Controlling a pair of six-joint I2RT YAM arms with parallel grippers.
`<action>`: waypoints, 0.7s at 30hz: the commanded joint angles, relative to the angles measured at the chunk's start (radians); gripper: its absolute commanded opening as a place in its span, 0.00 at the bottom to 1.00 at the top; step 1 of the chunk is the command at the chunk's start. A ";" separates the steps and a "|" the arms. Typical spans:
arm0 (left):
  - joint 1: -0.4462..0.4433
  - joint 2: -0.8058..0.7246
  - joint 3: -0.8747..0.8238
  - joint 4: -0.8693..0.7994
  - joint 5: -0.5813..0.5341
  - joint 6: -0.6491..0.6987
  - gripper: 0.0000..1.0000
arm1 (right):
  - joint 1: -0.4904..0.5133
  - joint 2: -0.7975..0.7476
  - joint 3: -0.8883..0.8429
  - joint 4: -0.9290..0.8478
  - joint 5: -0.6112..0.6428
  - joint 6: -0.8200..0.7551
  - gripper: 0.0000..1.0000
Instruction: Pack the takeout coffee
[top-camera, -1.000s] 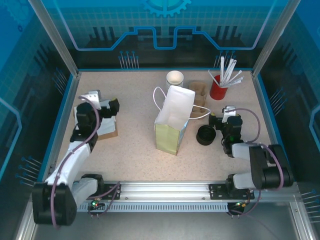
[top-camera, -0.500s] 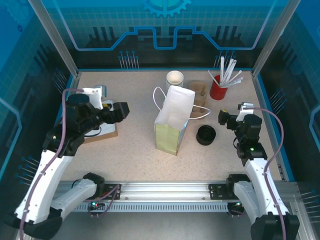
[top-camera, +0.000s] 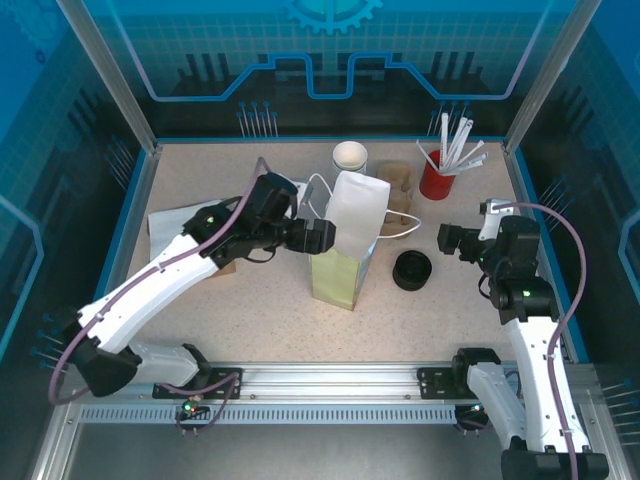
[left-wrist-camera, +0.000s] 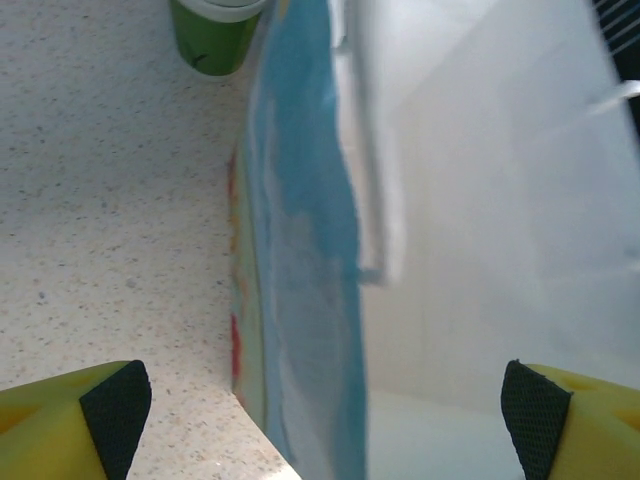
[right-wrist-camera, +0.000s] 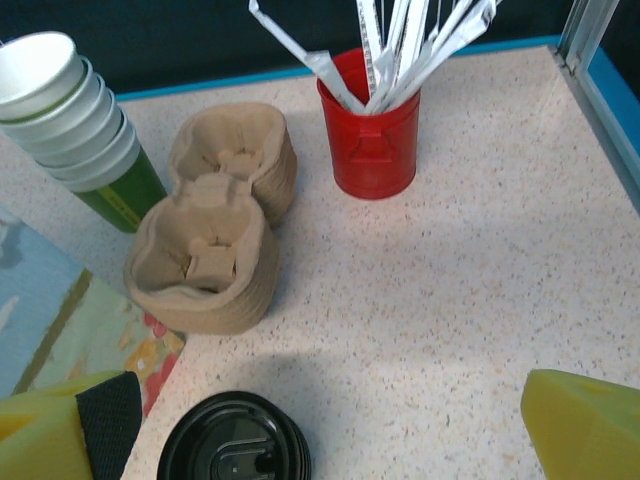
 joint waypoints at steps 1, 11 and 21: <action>-0.005 0.035 0.063 0.010 -0.061 0.023 0.91 | -0.012 -0.025 0.002 -0.042 -0.012 0.008 1.00; -0.005 0.116 0.139 0.002 -0.098 0.094 0.40 | -0.012 -0.027 -0.024 -0.034 0.003 0.011 1.00; -0.003 0.136 0.146 -0.029 -0.096 0.109 0.19 | -0.013 -0.024 -0.024 -0.026 0.011 0.004 1.00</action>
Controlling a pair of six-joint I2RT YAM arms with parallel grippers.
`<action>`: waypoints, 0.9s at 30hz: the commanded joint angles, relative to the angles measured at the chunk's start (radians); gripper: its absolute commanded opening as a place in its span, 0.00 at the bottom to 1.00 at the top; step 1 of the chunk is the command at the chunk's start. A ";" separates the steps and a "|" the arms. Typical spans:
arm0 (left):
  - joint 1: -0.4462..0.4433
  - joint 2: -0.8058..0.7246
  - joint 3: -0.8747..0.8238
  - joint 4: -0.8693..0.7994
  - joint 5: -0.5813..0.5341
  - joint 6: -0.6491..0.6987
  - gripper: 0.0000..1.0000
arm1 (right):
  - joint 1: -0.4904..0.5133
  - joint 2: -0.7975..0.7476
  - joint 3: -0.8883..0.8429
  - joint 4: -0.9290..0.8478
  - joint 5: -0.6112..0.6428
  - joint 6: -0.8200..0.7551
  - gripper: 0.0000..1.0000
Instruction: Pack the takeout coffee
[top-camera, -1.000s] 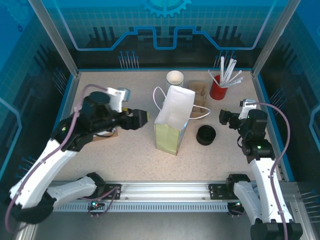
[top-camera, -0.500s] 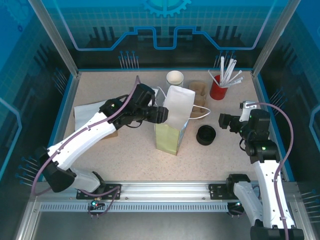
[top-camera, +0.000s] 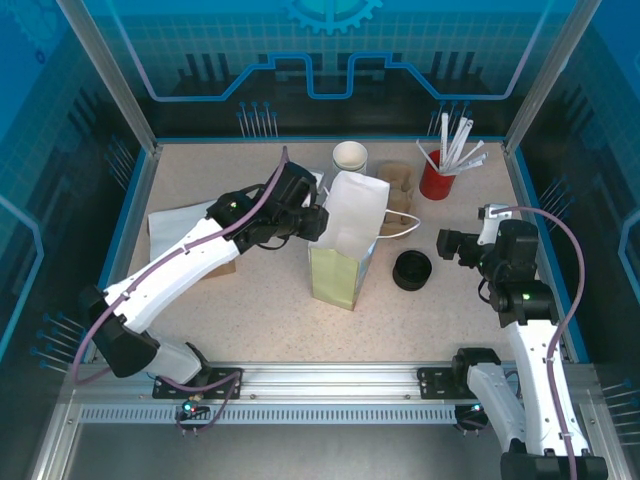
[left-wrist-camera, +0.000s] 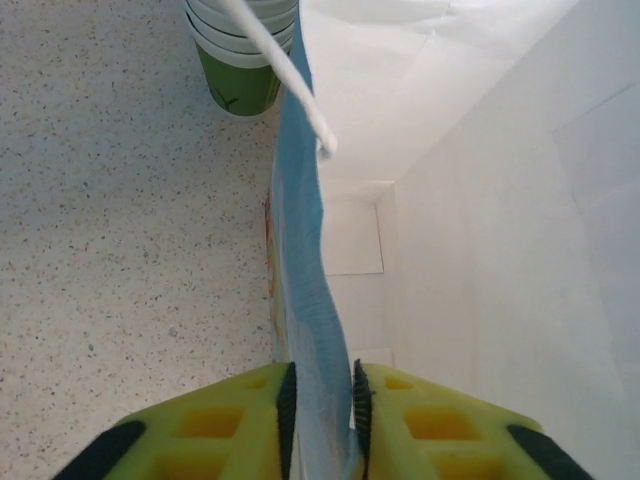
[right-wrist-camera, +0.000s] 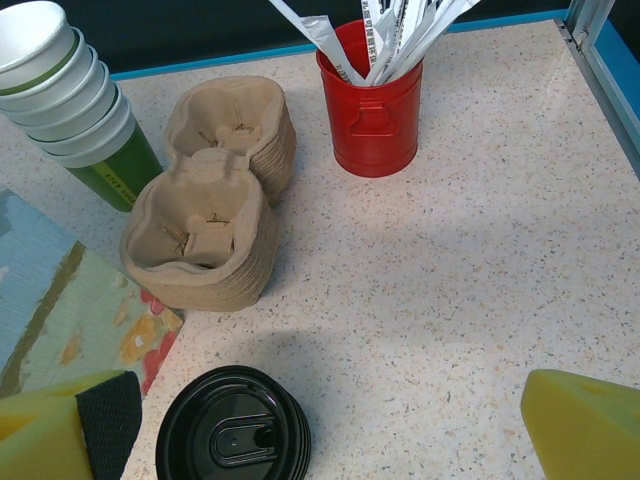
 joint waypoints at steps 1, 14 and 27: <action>-0.002 0.011 0.046 -0.036 -0.022 0.020 0.16 | -0.012 -0.008 -0.005 -0.005 0.014 0.003 1.00; 0.130 -0.184 0.079 -0.184 -0.016 -0.001 0.00 | -0.013 0.002 0.003 0.000 0.027 -0.005 1.00; 0.454 -0.103 0.199 -0.057 0.194 0.029 0.00 | -0.013 0.006 0.014 -0.018 0.030 -0.011 1.00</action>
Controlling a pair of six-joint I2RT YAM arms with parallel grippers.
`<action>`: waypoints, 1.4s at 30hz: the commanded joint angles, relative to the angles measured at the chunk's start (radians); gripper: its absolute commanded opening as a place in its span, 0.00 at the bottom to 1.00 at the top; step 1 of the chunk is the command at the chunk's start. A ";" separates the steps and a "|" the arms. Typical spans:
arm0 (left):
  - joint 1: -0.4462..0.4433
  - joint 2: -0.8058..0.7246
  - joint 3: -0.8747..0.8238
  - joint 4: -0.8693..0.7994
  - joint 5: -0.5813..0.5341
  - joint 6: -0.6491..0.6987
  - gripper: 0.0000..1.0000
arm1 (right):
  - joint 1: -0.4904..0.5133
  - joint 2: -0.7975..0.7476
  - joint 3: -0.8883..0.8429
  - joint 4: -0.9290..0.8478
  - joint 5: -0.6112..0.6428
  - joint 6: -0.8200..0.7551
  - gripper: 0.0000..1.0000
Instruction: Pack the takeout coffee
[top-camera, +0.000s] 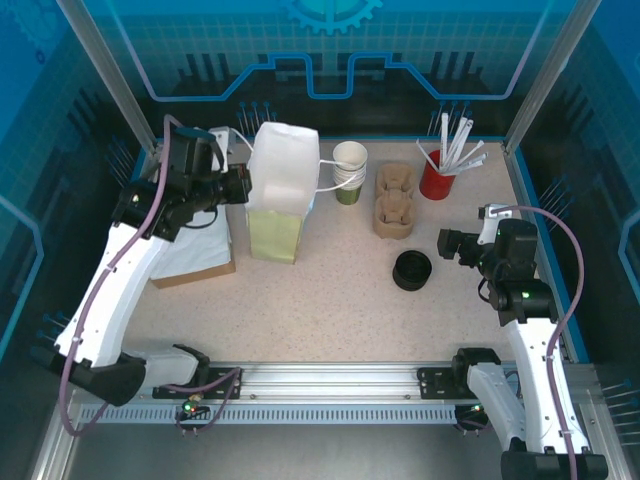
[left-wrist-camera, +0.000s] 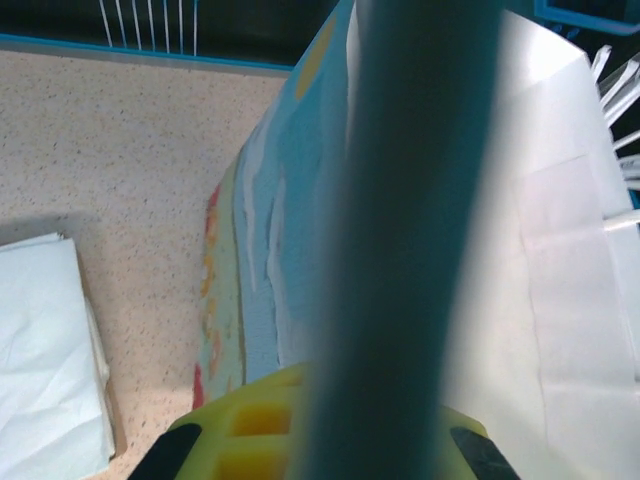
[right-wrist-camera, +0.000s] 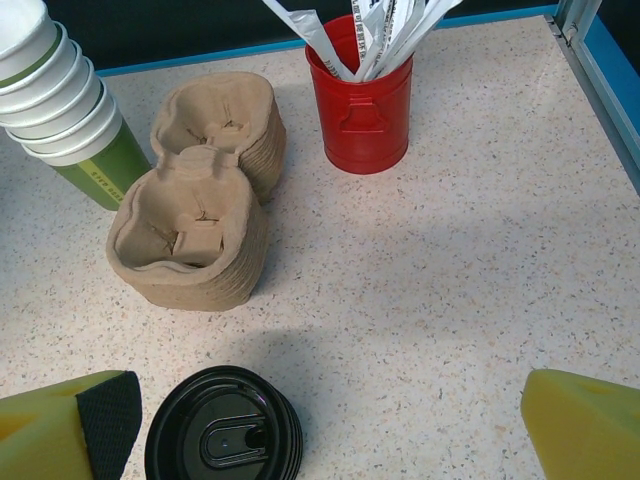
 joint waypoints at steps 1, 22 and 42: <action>0.050 0.078 0.071 0.074 0.090 0.009 0.00 | -0.013 -0.005 0.015 -0.019 0.011 -0.010 1.00; 0.227 0.496 0.299 0.145 0.196 -0.036 0.27 | -0.013 -0.021 0.020 -0.070 -0.020 -0.005 1.00; 0.241 -0.094 -0.155 0.199 0.332 -0.018 0.99 | 0.104 0.188 0.235 0.007 -0.253 0.353 0.93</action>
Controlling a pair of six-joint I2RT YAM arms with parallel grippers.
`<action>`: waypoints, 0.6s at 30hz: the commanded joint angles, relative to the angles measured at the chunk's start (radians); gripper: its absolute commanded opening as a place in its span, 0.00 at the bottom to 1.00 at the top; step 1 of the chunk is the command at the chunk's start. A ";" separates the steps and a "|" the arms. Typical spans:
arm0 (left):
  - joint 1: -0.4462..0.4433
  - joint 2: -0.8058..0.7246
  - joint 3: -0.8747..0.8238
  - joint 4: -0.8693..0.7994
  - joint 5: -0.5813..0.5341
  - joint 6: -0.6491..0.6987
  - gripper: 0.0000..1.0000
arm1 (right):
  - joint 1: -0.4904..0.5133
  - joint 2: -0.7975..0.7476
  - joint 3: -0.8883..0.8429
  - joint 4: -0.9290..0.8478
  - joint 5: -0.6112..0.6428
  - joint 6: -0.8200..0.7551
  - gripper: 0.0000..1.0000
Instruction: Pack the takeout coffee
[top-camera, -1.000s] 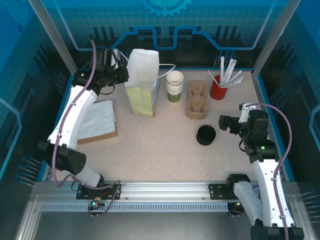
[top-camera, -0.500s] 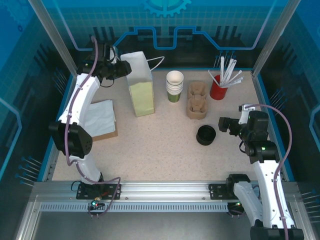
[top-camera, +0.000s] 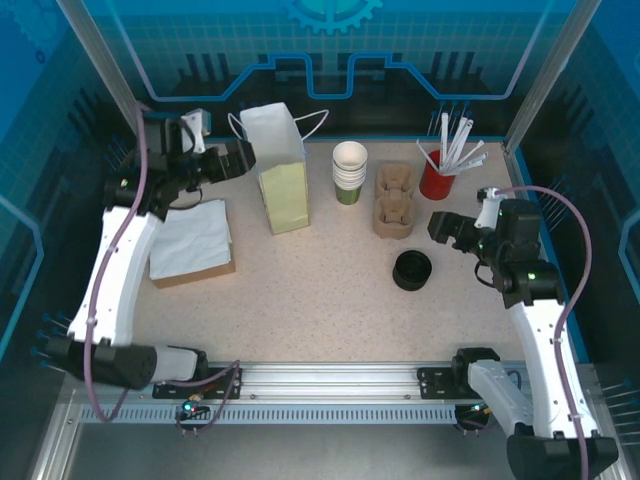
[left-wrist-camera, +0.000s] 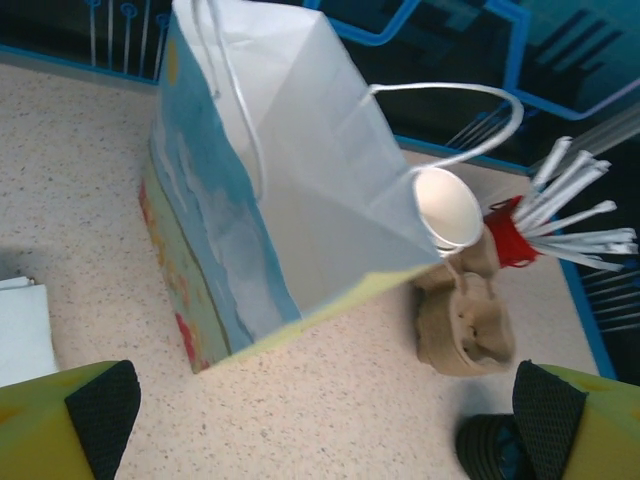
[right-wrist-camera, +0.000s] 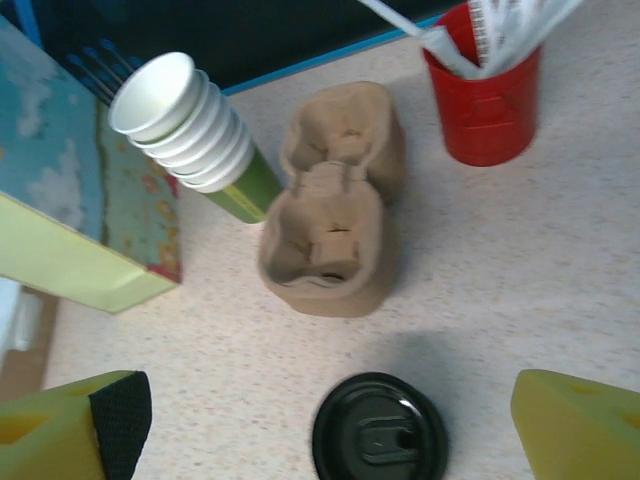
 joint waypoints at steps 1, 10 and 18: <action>0.004 -0.119 -0.108 0.064 0.069 -0.026 0.99 | 0.069 0.074 0.071 0.071 -0.055 0.149 0.92; 0.003 -0.451 -0.531 0.209 0.189 -0.218 0.99 | 0.223 0.431 0.349 0.127 -0.044 0.225 0.88; 0.003 -0.563 -0.747 0.243 0.207 -0.300 0.99 | 0.234 0.758 0.611 0.079 -0.050 0.211 0.82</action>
